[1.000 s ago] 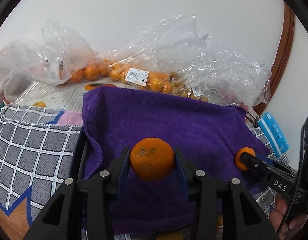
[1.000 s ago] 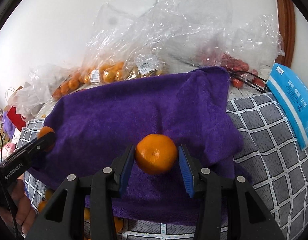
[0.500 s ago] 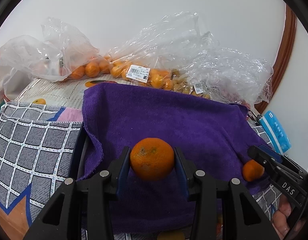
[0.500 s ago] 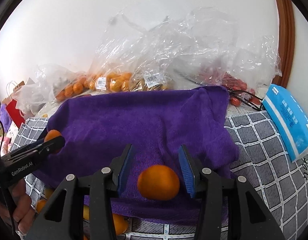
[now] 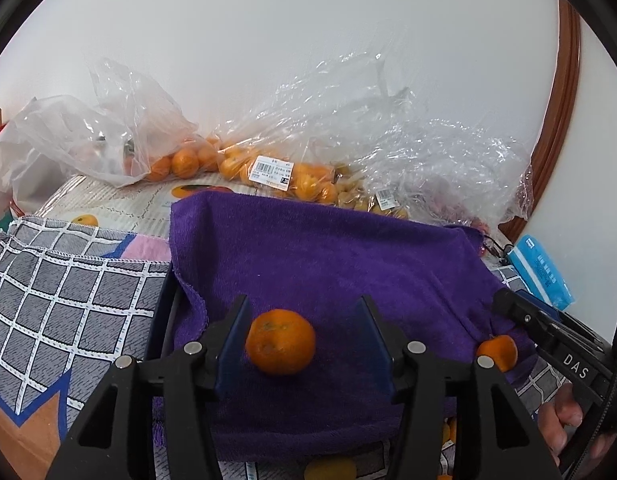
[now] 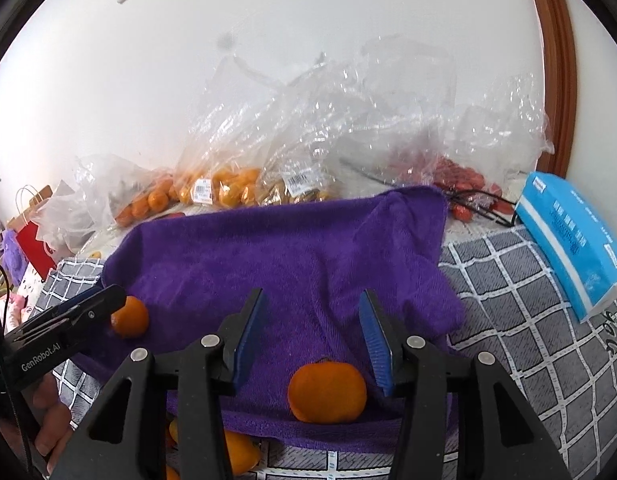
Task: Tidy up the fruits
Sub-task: 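Open the left tool onto the towel while the right tool releases its tangerine there, then withdraw both tools from the towel back toward the fruit row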
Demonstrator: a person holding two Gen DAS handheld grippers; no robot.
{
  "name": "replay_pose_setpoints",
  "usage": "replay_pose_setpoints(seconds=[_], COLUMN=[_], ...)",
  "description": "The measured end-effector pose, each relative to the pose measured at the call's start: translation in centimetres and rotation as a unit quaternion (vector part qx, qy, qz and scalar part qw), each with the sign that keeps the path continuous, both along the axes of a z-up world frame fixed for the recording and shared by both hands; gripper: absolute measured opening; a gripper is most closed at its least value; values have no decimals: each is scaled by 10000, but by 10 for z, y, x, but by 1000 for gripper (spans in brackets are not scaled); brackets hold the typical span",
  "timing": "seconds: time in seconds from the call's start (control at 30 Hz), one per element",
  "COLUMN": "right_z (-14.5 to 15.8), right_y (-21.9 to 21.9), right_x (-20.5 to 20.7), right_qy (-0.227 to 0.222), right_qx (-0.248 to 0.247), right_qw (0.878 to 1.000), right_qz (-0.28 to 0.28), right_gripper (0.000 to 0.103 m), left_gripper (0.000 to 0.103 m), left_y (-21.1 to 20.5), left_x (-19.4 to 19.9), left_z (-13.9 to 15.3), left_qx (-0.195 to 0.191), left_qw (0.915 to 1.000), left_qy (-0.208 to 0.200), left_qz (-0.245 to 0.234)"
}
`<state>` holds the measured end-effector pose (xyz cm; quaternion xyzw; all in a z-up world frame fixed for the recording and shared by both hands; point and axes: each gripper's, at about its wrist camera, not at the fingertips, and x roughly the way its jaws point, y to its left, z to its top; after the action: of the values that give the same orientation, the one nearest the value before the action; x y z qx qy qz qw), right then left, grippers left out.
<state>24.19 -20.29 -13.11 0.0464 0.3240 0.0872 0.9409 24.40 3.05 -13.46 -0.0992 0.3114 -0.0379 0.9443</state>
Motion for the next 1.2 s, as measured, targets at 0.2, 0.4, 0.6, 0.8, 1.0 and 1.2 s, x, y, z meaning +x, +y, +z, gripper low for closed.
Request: replay_pose_setpoints(seconds=[0.2,0.4,0.6,0.8,1.0,1.2], right_z=[5,13,19,28,37,35], right_y=[2,2,1,0,-5,4], right_x=[-4,-9,-10,-15,-35,-76], right_qy=[-72,-203,-115,-160,-3,55], right_qx=[-61,-141,24,-34,56,-89], right_qw=[9999,9997,9998,9998,10000,9999], right_qz=[48,2,163,110,-50,61], right_gripper=[48,48,48,48,48,48], left_gripper=[52,52,52,52,52,52], left_y=[4,10,24,35,34,41], left_x=[-8,-14,-11,-17,-48,-83], left_z=[6,15,25,40,44,20], left_qx=[28,28,-374,-700,-116,-110], left_qw=[9996,9987,9984,9969,9997,9992], left_qy=[-246,-443,-388,-177,-5,367], left_qz=[95,236,192,299,211,-59])
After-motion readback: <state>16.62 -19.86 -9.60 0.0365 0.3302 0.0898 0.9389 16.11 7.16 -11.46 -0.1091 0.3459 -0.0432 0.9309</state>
